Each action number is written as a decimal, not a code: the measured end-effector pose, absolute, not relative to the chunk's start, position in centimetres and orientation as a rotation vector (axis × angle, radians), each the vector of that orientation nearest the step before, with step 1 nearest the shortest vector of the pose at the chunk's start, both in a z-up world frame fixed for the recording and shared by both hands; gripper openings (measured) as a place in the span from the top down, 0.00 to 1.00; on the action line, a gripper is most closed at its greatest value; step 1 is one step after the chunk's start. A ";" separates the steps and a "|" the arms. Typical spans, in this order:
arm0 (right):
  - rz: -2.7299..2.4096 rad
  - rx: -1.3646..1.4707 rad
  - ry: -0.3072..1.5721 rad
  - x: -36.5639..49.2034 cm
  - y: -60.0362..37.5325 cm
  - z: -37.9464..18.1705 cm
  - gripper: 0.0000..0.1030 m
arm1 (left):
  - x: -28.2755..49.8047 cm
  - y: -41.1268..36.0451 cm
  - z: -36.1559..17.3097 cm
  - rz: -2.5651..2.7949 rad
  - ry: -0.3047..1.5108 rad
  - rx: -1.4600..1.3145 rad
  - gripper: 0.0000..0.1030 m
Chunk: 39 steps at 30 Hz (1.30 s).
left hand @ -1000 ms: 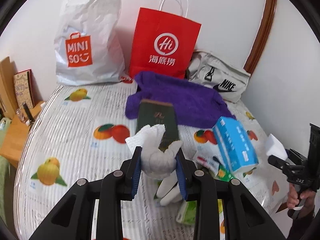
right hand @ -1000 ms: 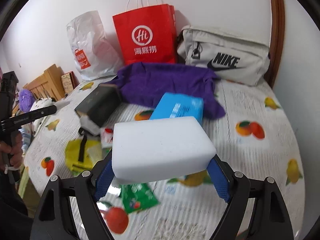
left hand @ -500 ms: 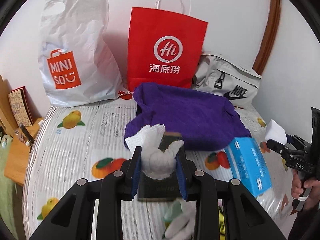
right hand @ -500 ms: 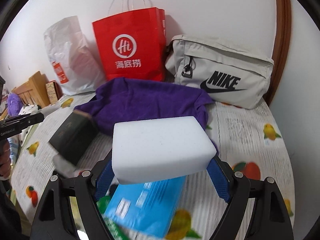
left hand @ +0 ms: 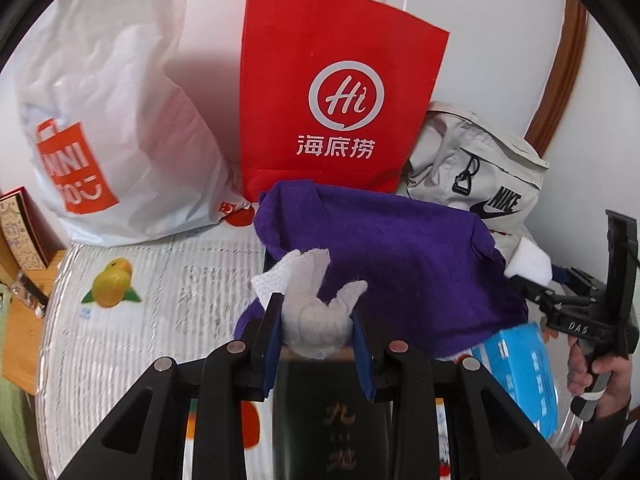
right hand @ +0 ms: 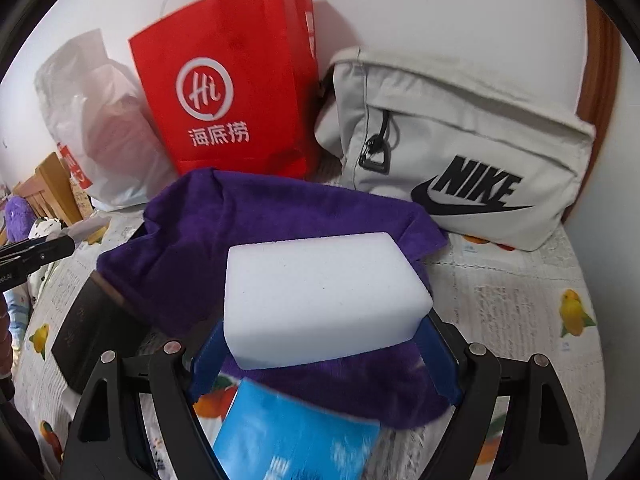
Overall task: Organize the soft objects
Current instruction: 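Carry the sponge with the right gripper while the left carries the tissue over the purple towel, then open the right gripper dropping the sponge while the left drops the tissue onto the towel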
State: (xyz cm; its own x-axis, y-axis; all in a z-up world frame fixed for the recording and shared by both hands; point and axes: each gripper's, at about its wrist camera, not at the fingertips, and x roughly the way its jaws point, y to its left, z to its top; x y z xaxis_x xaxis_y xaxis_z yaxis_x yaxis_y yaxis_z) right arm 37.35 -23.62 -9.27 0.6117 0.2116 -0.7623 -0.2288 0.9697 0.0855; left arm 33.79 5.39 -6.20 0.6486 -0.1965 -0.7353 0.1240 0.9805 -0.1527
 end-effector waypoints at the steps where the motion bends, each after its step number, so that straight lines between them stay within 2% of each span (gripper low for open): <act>1: 0.254 -0.020 0.887 37.8 -23.6 -9.6 0.19 | 34.5 5.2 -6.4 -0.182 0.851 -0.087 0.71; 16: 0.272 0.007 1.045 41.8 -23.7 -13.5 0.18 | 44.3 2.9 -9.9 -0.216 0.956 -0.073 0.71; 28: 0.308 -0.039 1.117 42.7 -22.9 -14.7 0.17 | 47.7 2.2 -11.7 -0.217 1.001 -0.077 0.69; 29: 0.305 -0.055 1.115 42.7 -22.7 -14.7 0.17 | 47.8 2.3 -11.8 -0.218 1.009 -0.083 0.67; 30: 0.295 -0.071 1.110 42.6 -22.7 -14.6 0.16 | 47.8 2.4 -11.8 -0.220 1.012 -0.088 0.60; 31: 0.296 -0.072 1.109 42.6 -22.6 -14.5 0.16 | 47.8 2.5 -11.8 -0.219 1.013 -0.093 0.48; 33: 0.303 -0.058 1.101 42.5 -22.8 -14.2 0.13 | 47.5 2.5 -11.6 -0.226 0.998 -0.106 0.33; 39: 0.298 -0.031 1.069 41.9 -23.6 -13.2 0.05 | 46.5 2.2 -10.6 -0.220 0.986 -0.070 0.28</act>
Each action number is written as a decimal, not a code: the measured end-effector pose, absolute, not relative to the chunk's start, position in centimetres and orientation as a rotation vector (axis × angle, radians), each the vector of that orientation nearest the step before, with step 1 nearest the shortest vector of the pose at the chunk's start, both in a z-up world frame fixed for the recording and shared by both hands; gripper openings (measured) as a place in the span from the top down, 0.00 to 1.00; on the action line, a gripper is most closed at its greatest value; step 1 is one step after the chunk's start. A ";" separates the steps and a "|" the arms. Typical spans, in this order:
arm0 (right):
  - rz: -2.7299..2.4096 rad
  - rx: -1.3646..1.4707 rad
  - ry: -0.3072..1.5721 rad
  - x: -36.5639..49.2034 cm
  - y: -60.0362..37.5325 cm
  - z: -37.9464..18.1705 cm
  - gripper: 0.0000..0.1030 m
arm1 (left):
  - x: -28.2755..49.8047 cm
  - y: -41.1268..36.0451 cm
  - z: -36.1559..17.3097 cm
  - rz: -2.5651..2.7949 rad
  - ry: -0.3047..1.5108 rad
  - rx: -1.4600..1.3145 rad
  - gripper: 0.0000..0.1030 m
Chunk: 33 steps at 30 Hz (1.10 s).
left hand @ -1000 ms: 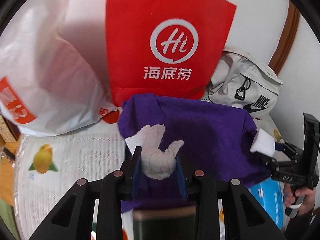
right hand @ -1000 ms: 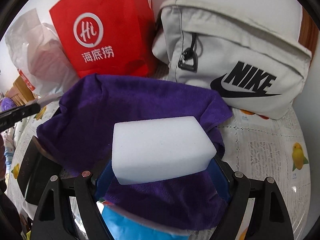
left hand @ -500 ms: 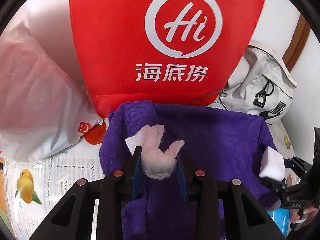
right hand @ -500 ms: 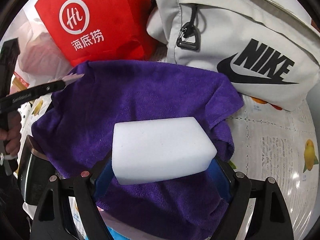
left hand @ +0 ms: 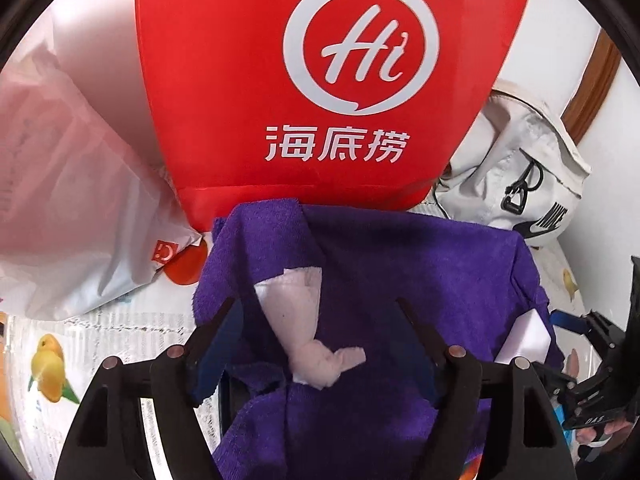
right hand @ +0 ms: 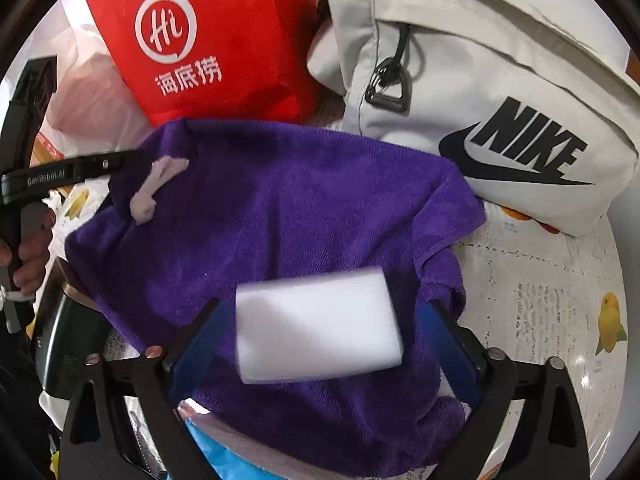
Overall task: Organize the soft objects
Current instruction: 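Open the right gripper dropping the sponge while the left drops the tissue onto the towel, then move both grippers back toward the remaining pile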
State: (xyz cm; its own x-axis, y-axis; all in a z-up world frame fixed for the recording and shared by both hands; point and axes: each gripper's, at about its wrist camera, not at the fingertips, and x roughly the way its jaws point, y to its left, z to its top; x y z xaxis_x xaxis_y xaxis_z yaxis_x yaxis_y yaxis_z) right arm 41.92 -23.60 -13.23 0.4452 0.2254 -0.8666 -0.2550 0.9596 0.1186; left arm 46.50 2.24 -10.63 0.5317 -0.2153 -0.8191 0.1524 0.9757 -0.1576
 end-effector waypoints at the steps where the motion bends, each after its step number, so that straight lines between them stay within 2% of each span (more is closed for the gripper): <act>1: 0.295 -0.027 1.070 41.8 -23.8 -13.1 0.05 | 46.2 2.2 -10.4 -0.211 0.988 -0.059 0.28; 7: 0.283 -0.001 1.071 41.0 -24.6 -11.8 0.05 | 44.0 2.0 -8.5 -0.154 0.964 -0.022 0.28; 16: 0.281 0.015 0.973 35.6 -25.6 -7.8 0.05 | 36.9 2.7 -4.7 -0.193 0.839 -0.035 0.28; 22: 0.290 0.077 0.899 30.8 -25.4 -5.9 0.05 | 31.6 3.4 -3.2 -0.146 0.831 -0.053 0.28; 26: 0.241 0.075 0.853 27.6 -25.8 -5.3 0.05 | 27.8 3.6 -3.0 -0.142 0.838 -0.065 0.28; 33: 0.272 0.030 0.914 22.4 -25.5 -6.7 0.05 | 22.0 3.5 -4.5 -0.161 0.879 -0.109 0.28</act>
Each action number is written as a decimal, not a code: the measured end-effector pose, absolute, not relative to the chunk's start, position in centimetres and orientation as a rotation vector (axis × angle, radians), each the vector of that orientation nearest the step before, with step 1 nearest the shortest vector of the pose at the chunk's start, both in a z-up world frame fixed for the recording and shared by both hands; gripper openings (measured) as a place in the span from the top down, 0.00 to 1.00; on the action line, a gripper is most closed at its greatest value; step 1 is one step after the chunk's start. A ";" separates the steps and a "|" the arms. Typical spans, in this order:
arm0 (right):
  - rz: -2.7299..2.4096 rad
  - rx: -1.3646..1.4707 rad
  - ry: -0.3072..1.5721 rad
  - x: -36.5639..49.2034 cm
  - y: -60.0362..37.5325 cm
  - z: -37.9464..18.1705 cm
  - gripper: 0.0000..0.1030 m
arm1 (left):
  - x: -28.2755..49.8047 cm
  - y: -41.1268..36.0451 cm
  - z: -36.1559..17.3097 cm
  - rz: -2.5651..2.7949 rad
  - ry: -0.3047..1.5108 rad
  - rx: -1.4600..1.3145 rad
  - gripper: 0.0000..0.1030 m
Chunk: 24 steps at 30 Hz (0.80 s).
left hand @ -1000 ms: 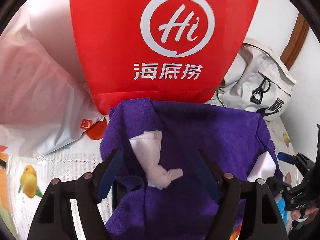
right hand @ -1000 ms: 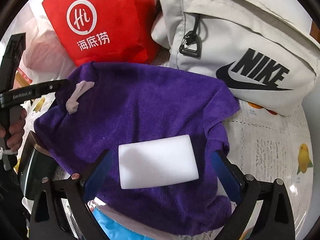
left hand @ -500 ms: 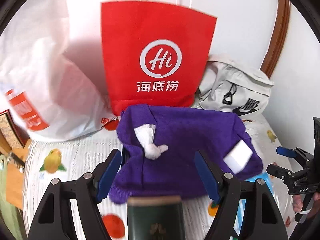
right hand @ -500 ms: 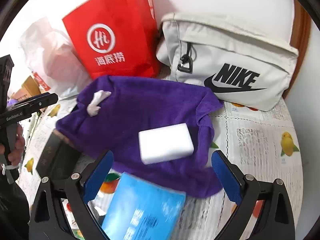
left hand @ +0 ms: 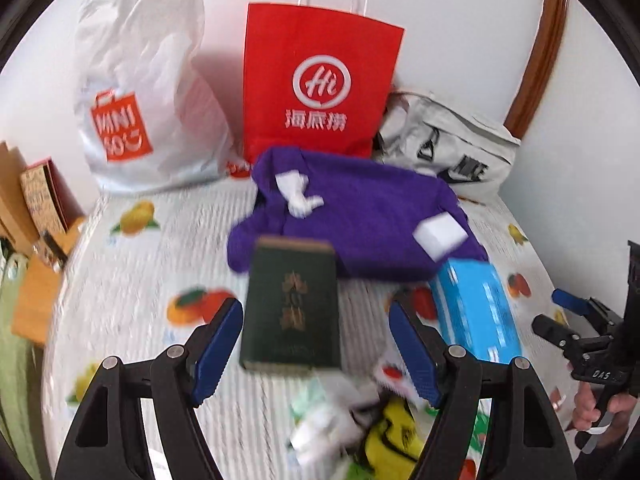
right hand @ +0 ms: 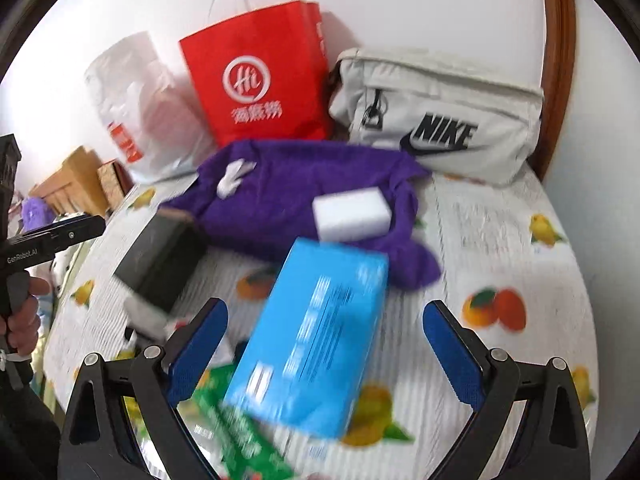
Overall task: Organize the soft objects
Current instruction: 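Move both grippers back toward the remaining pile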
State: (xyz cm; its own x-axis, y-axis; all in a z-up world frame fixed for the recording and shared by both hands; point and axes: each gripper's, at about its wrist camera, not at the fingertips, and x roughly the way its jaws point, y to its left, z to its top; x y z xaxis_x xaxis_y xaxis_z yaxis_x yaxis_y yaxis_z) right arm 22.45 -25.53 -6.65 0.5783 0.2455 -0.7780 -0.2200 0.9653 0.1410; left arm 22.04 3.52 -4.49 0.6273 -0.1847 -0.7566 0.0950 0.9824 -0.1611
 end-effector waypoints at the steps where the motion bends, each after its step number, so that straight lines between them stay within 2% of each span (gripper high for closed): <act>1: 0.271 0.027 0.922 21.8 -25.5 -6.9 0.05 | 21.2 3.5 -4.8 -0.167 0.883 -0.117 0.28; 10: 0.412 -0.044 0.870 14.3 -23.3 -9.3 0.05 | 15.8 3.8 -7.7 -0.155 0.941 -0.169 0.28; 17: 0.506 -0.062 0.931 14.0 -21.9 -13.5 0.28 | 13.3 3.8 -10.0 -0.144 0.974 -0.194 0.28; 24: 0.584 -0.031 0.944 15.2 -21.4 -15.4 0.28 | 12.7 4.2 -11.2 -0.136 1.002 -0.217 0.28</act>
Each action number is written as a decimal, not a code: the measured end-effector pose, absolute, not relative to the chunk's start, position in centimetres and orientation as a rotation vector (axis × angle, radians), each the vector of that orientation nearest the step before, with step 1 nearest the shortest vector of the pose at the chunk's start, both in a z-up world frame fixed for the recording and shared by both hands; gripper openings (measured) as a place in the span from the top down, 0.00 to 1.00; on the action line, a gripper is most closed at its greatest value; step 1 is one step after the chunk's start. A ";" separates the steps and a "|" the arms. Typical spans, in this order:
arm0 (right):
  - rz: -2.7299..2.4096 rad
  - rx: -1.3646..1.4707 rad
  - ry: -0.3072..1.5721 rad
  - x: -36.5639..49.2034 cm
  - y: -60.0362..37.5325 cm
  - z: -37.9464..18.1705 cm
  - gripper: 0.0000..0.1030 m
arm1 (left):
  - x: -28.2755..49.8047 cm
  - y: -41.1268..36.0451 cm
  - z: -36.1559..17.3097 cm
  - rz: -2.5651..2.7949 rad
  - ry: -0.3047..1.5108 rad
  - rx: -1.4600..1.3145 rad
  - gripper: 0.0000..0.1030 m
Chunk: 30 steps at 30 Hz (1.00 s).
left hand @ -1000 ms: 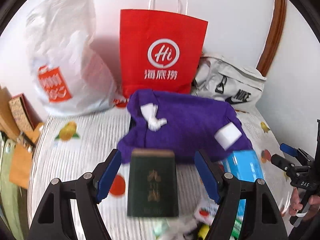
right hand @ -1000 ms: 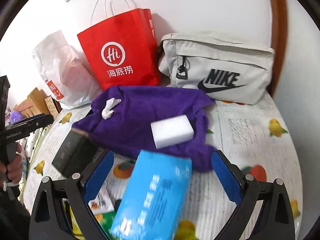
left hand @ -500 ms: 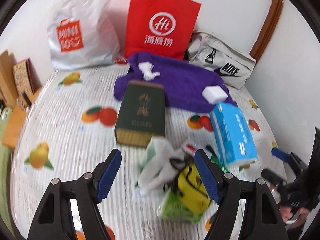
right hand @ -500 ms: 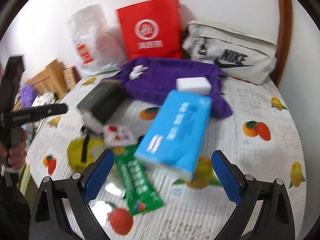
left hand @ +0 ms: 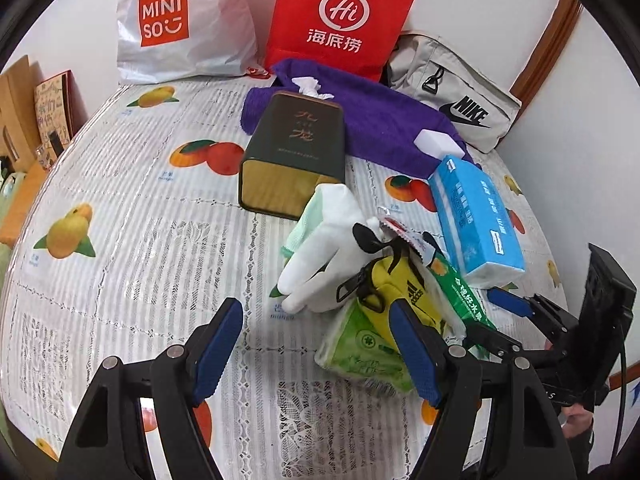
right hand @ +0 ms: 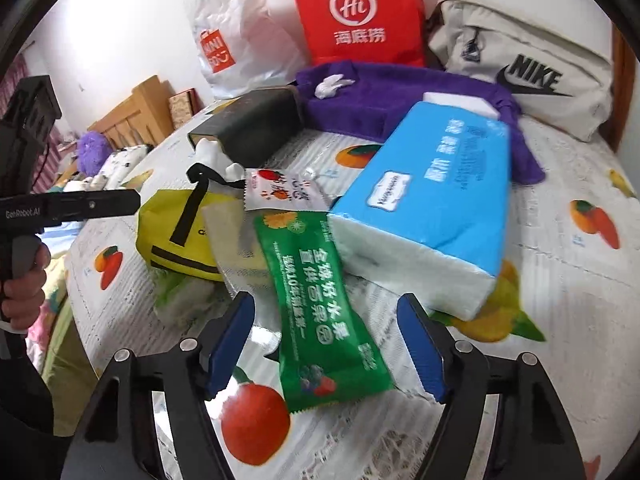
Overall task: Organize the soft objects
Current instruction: 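Move both grippers back toward the remaining pile, then grasp the green snack packet with the right gripper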
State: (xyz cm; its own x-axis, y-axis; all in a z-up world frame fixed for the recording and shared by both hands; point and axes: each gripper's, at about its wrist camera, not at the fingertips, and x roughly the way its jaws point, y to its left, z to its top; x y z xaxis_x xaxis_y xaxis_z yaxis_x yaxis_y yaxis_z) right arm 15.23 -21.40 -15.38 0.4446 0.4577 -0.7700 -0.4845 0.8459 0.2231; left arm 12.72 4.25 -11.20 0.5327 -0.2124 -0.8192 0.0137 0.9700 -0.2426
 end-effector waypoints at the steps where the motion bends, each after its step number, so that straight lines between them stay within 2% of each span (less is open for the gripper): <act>1: 0.586 -0.031 0.948 15.5 -21.2 -15.7 0.29 | 12.8 4.3 -11.3 -0.134 1.005 -0.217 0.28; 4: 0.599 -0.029 0.952 16.1 -20.6 -16.5 0.35 | 13.0 4.4 -11.6 -0.124 1.017 -0.217 0.28; 5: 0.594 -0.047 0.937 16.1 -20.3 -16.5 0.45 | 13.0 4.5 -11.8 -0.123 1.022 -0.220 0.28; 6: 0.603 -0.057 0.940 16.1 -20.0 -16.5 0.63 | 13.0 4.5 -11.9 -0.122 1.027 -0.222 0.28; 9: 0.620 -0.071 0.933 15.5 -19.7 -15.7 0.70 | 13.0 4.6 -12.1 -0.121 1.032 -0.223 0.28; 17: 0.616 -0.115 0.903 12.1 -20.1 -13.6 0.70 | 12.5 4.2 -12.0 -0.163 1.002 -0.234 0.28; 30: 0.481 -0.046 0.946 10.0 -24.2 -13.9 0.70 | 15.1 3.0 -10.4 -0.266 0.935 -0.229 0.28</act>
